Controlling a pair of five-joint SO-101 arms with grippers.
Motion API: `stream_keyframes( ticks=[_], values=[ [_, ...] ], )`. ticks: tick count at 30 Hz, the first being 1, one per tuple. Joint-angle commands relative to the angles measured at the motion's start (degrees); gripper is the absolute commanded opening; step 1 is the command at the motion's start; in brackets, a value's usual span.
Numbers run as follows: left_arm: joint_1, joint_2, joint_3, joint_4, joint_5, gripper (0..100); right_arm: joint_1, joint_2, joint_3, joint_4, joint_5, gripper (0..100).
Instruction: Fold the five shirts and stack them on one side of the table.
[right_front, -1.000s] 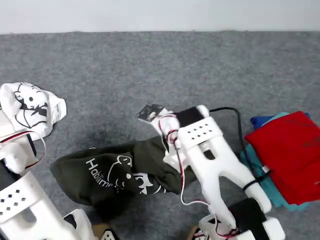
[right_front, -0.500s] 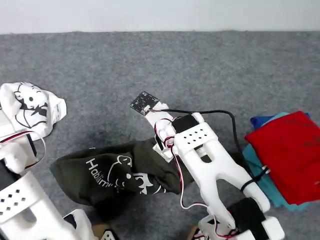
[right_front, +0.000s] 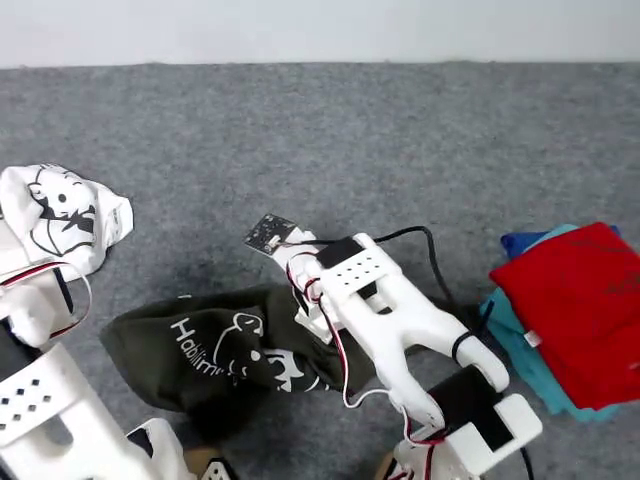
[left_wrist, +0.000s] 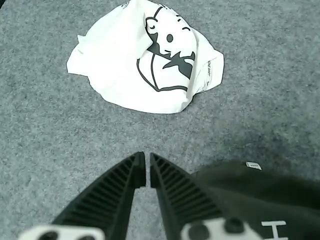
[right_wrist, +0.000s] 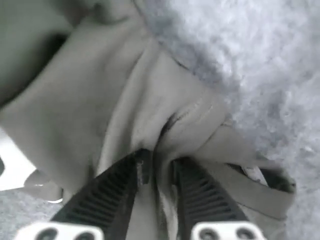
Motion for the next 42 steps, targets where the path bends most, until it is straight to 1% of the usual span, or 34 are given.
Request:
stream_keyframes(
  ticks=[1,4,7,18,26,28,31,33,35,42],
  values=[
    [-0.26,0.0,-0.4,-0.44,0.35,1,-0.66,-0.4,-0.26,-0.57,0.62,6.1],
    [-0.26,0.0,-0.4,-0.44,0.35,1,-0.57,-0.4,-0.26,-0.57,3.87,5.6],
    [-0.26,0.0,-0.4,-0.44,0.35,1,0.4,-0.4,-0.35,-0.75,4.22,0.9],
    [-0.26,-0.09,-0.4,-0.44,0.35,1,12.53,-0.48,-7.3,-0.04,4.22,1.3],
    [-0.26,-0.09,-0.4,-0.44,0.35,1,17.8,-0.48,-9.67,0.04,3.96,1.3],
    [-0.26,-0.09,-0.4,-0.44,0.35,1,17.98,-0.48,-10.73,2.33,3.96,3.5],
    [-0.26,-0.09,-0.4,-0.35,0.35,1,17.89,-0.48,-12.92,9.45,3.78,12.2],
    [-0.26,-0.09,-0.4,-0.35,0.35,1,17.89,-0.48,-14.59,13.85,2.37,15.4],
    [-0.26,-0.09,-0.4,-0.35,0.35,1,17.8,-0.57,-15.3,16.4,1.76,15.5],
    [-0.26,-0.09,-0.4,-0.35,0.35,1,16.13,-0.48,-13.36,19.38,1.67,15.5]
  ],
)
